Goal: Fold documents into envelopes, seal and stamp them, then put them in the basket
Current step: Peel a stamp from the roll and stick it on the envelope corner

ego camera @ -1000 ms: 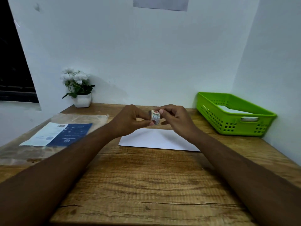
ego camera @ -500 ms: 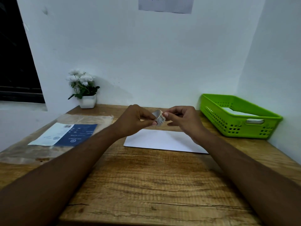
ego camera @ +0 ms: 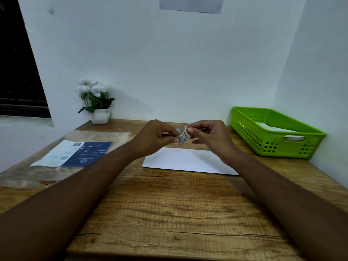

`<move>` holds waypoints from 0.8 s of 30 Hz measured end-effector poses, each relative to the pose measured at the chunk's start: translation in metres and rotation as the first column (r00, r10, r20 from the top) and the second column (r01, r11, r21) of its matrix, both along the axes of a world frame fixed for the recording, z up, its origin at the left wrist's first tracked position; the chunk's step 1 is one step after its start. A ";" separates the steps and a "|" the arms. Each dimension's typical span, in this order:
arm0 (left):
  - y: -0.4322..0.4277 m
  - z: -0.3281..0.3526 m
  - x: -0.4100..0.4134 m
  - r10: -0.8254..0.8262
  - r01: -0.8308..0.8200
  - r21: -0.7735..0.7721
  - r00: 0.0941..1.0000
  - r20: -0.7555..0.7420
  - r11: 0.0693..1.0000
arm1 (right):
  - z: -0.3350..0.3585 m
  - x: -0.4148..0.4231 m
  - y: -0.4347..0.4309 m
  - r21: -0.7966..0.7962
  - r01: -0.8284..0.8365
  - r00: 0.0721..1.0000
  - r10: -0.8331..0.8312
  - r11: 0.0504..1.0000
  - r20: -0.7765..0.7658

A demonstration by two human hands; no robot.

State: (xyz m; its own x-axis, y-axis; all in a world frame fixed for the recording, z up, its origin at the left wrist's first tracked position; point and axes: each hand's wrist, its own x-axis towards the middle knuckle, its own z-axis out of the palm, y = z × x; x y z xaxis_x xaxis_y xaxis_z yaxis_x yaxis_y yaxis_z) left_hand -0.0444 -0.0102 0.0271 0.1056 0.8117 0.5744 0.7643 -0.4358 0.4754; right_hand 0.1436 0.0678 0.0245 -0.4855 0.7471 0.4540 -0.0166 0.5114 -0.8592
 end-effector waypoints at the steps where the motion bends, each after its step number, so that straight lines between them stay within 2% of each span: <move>1: 0.000 -0.001 0.000 0.005 -0.005 -0.006 1.000 -0.007 1.000 | 0.000 0.000 0.000 0.003 0.003 1.000 -0.003 1.000 0.004; 12: 0.004 0.001 0.000 -0.008 0.007 0.021 0.998 0.064 1.000 | 0.002 -0.006 -0.002 0.092 0.131 0.991 -0.129 0.987 -0.025; 19: 0.005 0.004 0.001 0.026 -0.025 -0.009 0.993 0.118 1.000 | 0.004 -0.007 -0.003 0.192 0.163 0.987 -0.162 0.968 -0.020; 24: 0.006 0.004 -0.006 0.072 -0.067 -0.041 0.988 0.135 0.997 | 0.003 -0.008 -0.006 0.198 0.150 0.989 -0.149 0.969 -0.022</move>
